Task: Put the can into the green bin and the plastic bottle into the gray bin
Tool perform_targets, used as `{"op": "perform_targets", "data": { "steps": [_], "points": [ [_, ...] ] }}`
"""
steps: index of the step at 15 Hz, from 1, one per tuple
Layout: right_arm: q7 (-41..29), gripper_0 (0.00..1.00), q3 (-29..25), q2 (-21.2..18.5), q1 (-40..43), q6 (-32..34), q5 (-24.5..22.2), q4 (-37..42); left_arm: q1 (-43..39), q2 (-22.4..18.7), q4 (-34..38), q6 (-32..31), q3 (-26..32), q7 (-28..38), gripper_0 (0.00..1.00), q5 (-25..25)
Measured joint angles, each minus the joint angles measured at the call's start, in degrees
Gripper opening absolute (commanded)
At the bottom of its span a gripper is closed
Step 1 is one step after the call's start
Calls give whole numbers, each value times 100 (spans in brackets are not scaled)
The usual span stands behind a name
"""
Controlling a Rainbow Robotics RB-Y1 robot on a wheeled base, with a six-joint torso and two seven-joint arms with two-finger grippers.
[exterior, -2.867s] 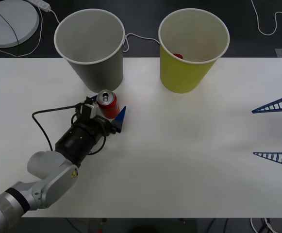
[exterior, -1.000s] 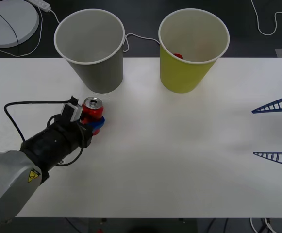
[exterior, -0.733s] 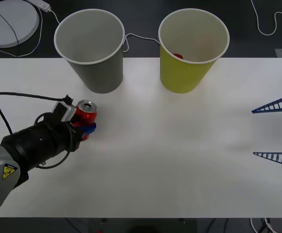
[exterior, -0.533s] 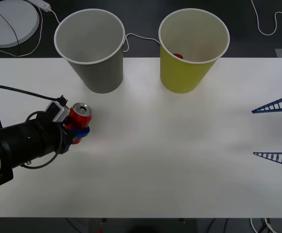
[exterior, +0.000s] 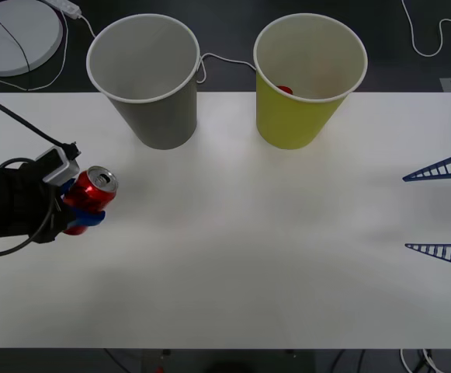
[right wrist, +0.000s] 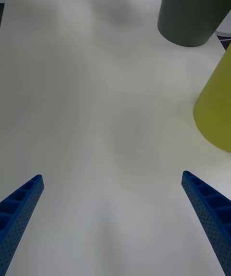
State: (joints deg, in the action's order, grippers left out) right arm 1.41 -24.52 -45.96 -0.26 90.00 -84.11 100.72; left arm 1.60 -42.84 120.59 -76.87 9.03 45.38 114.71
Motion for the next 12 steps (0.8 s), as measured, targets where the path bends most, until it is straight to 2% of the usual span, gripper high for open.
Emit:
{"op": "perform_targets", "data": {
  "steps": [6, 8, 12],
  "points": [
    [0, 100, 0, 0, 0, 0, 0, 0, 928, -1027, 8, -933, 39, 964, 0, -584],
    [0, 100, 0, 0, 0, 0, 0, 0, 1290, -1195, 11, -1259, 38, 1058, 0, -740],
    [0, 100, 0, 0, 0, 0, 0, 0, 1943, -1260, 242, -1317, 11, 1437, 0, -980]
  ]
}}
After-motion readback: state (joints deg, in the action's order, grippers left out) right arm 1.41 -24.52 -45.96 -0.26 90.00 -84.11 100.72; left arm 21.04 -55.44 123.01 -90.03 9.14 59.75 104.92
